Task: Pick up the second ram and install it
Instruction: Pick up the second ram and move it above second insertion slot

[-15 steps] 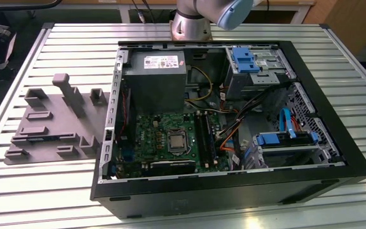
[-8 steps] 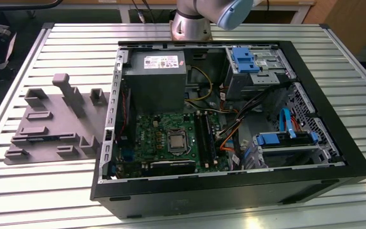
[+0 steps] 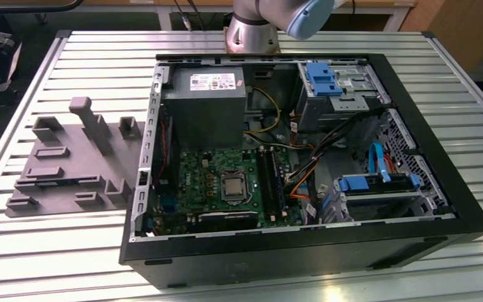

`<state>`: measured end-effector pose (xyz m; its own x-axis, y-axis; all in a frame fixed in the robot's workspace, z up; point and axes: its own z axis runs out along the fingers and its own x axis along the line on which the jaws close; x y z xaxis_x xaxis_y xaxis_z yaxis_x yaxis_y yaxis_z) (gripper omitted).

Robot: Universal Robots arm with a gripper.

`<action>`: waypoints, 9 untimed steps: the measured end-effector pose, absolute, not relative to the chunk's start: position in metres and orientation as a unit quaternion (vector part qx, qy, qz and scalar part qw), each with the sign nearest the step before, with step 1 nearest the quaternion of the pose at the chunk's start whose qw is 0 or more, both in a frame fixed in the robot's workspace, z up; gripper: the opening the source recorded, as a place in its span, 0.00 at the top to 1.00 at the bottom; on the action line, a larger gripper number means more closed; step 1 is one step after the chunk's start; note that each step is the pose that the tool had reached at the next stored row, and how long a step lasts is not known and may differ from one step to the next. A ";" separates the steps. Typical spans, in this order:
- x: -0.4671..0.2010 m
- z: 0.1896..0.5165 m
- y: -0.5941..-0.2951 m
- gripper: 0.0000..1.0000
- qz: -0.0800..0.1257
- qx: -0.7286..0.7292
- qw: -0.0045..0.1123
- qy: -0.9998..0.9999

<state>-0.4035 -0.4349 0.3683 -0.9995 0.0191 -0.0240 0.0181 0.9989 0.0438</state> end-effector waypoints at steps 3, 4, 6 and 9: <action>-0.403 0.368 -0.435 0.89 0.022 0.008 0.012 1.000; -0.403 0.368 -0.435 0.89 0.022 0.008 0.012 1.000; -0.403 0.368 -0.435 0.89 0.022 0.008 0.012 1.000; -0.403 0.368 -0.435 0.89 0.022 0.008 0.012 1.000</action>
